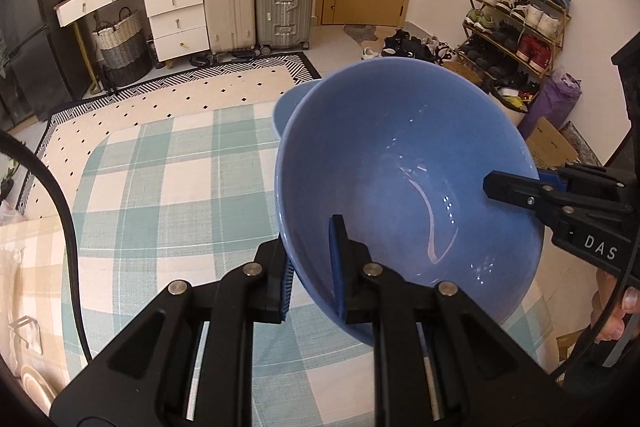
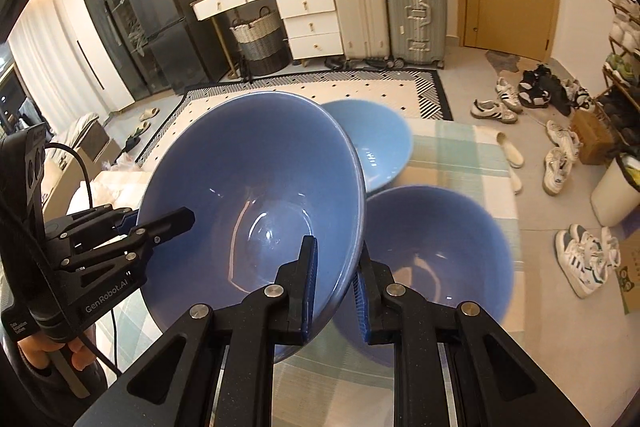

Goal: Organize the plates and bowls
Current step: 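Lift the blue bowl and carry it over another blue bowl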

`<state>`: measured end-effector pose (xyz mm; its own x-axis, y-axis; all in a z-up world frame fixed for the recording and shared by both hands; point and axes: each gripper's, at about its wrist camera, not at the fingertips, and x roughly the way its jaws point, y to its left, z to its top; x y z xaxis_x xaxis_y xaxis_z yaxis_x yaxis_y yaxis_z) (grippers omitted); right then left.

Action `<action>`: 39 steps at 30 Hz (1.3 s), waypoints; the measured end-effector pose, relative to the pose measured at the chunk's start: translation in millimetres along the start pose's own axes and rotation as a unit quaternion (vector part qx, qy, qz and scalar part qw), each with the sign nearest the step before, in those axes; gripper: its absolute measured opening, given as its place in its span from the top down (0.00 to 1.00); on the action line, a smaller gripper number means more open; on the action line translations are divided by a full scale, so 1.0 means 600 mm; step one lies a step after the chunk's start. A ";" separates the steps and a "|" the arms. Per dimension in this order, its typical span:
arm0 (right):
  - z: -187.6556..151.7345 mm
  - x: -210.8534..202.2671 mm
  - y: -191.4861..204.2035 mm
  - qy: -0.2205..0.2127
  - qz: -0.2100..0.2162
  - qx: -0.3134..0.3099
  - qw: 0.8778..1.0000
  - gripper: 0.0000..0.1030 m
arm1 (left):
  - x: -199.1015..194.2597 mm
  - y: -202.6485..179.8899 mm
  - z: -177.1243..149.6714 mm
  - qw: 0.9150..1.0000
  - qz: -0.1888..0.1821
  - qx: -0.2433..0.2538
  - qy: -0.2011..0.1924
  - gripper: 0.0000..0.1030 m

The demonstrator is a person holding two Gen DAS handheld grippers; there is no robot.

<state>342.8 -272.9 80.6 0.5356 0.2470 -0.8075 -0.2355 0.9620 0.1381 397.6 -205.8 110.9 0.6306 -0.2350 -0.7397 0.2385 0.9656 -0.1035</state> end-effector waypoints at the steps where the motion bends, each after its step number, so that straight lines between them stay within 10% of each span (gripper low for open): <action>1: -0.001 -0.005 -0.007 -0.002 -0.002 0.003 1.000 0.83 | 0.000 -0.010 0.004 1.000 -0.002 0.003 0.001 0.88; 20: -0.018 -0.046 -0.123 -0.006 -0.034 0.049 0.998 0.83 | 0.025 -0.185 0.044 0.999 -0.026 0.043 0.017 0.88; 39: -0.034 0.008 -0.171 0.021 -0.039 0.067 0.997 0.83 | 0.141 -0.188 0.036 0.997 -0.023 0.058 0.052 0.88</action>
<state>352.8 -372.6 51.2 0.5133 0.1690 -0.8414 -0.0820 0.9856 0.1479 440.0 -337.1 74.3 0.5390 -0.2608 -0.8009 0.3540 0.9329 -0.0656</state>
